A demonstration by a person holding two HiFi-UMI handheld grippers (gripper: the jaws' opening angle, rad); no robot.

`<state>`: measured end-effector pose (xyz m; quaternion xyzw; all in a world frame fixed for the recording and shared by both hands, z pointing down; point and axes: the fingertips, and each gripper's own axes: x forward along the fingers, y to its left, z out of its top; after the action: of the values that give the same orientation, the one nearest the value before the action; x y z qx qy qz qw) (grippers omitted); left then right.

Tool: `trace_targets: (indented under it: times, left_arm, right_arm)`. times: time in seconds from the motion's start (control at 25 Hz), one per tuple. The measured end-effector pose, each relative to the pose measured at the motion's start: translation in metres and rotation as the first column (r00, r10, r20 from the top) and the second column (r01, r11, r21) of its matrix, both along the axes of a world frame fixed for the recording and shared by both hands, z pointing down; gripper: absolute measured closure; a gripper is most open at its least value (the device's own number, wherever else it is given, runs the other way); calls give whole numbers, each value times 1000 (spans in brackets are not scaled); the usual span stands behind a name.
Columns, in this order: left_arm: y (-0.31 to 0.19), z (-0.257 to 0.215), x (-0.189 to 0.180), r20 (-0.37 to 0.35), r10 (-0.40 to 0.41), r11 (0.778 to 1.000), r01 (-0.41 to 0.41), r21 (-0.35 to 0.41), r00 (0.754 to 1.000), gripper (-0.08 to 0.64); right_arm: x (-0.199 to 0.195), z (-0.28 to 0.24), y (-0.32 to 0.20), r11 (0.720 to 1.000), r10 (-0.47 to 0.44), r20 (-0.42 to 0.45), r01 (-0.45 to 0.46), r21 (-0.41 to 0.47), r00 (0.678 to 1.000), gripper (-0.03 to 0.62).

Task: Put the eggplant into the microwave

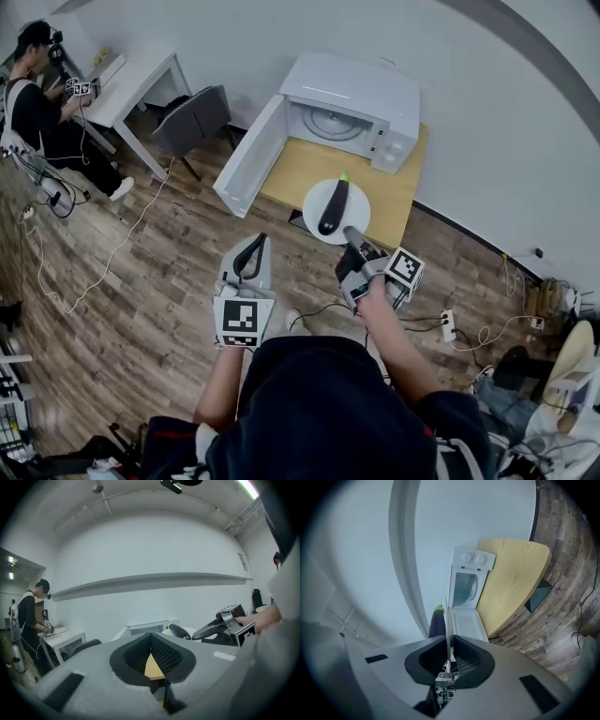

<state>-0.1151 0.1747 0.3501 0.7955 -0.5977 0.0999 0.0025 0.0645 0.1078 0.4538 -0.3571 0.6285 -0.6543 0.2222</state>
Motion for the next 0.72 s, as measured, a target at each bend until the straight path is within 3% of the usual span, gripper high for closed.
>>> trace_targets:
  times: [0.72]
  left_arm:
    - [-70,15,-1,14,54,998,-53,-28,998,545]
  right_arm:
    - [-5,11,-61,999,35,6,-35,-24,999,566]
